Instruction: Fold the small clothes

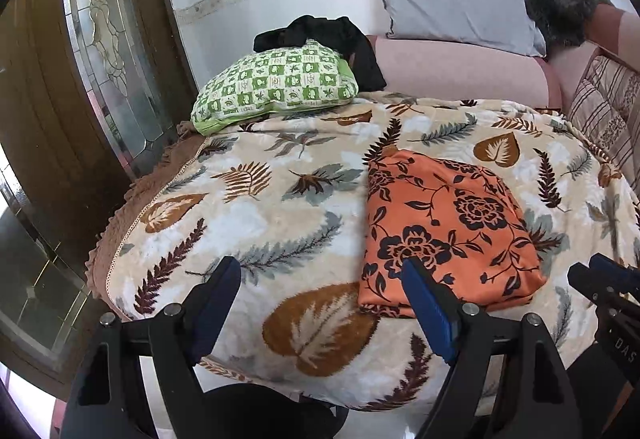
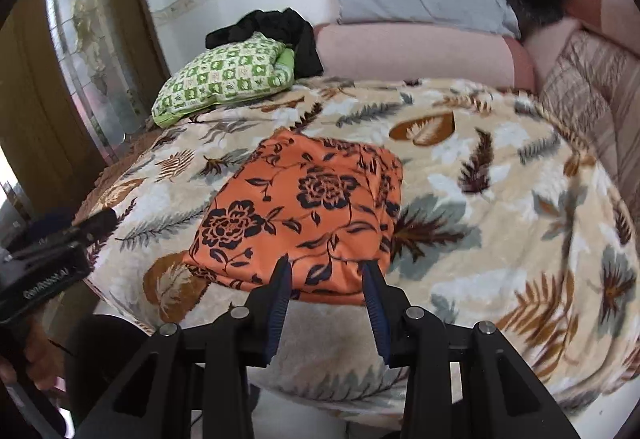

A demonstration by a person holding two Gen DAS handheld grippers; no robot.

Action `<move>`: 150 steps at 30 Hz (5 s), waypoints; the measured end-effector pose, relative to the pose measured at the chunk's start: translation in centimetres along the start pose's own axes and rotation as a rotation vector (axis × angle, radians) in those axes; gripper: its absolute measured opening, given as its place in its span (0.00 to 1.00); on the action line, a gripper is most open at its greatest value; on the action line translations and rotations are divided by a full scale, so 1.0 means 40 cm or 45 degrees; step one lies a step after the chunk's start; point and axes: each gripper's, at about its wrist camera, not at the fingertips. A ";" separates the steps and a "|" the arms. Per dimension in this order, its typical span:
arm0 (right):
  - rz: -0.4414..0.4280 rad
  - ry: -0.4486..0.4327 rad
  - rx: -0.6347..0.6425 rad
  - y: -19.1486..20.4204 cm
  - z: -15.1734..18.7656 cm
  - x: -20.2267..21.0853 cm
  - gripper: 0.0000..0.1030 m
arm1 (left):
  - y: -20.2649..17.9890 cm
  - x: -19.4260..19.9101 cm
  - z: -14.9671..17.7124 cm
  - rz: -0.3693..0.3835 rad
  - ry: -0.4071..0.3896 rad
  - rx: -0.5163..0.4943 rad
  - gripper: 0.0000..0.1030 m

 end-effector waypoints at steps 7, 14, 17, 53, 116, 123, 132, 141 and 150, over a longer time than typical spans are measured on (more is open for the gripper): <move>-0.104 0.115 -0.067 0.018 -0.017 -0.113 0.38 | 0.008 -0.195 0.000 -0.006 0.175 0.037 0.80; -0.247 0.361 -0.267 -0.015 0.062 -0.331 0.27 | 0.002 -0.375 0.078 0.003 0.378 -0.009 0.82; -0.269 0.347 -0.260 -0.019 0.084 -0.341 0.25 | 0.013 -0.375 0.087 0.042 0.354 0.011 0.82; -0.324 0.498 0.056 0.282 -0.366 -0.742 0.25 | 0.039 -0.419 0.074 0.088 0.108 0.123 1.00; -0.106 0.054 -0.018 -0.043 0.035 -0.049 0.28 | -0.089 -0.093 0.030 0.063 -0.008 -0.145 1.00; -0.075 -0.032 -0.033 -0.050 0.028 0.044 0.28 | -0.102 0.021 0.020 0.120 -0.009 -0.086 1.00; -0.022 -0.097 -0.090 -0.024 0.024 0.130 0.28 | -0.100 0.119 0.027 0.125 -0.038 -0.103 1.00; 0.009 -0.135 -0.107 -0.012 0.014 0.187 0.28 | -0.073 0.159 0.026 0.141 -0.044 -0.066 1.00; 0.015 -0.146 -0.077 0.001 0.015 0.203 0.28 | -0.058 0.183 0.012 0.145 -0.076 -0.049 1.00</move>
Point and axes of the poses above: each gripper's, at about its wrist camera, not at the fingertips, and x roughly against the way its jaws point, y to its left, z to its underside, and after that the axes turned 14 degrees about z, right-handed
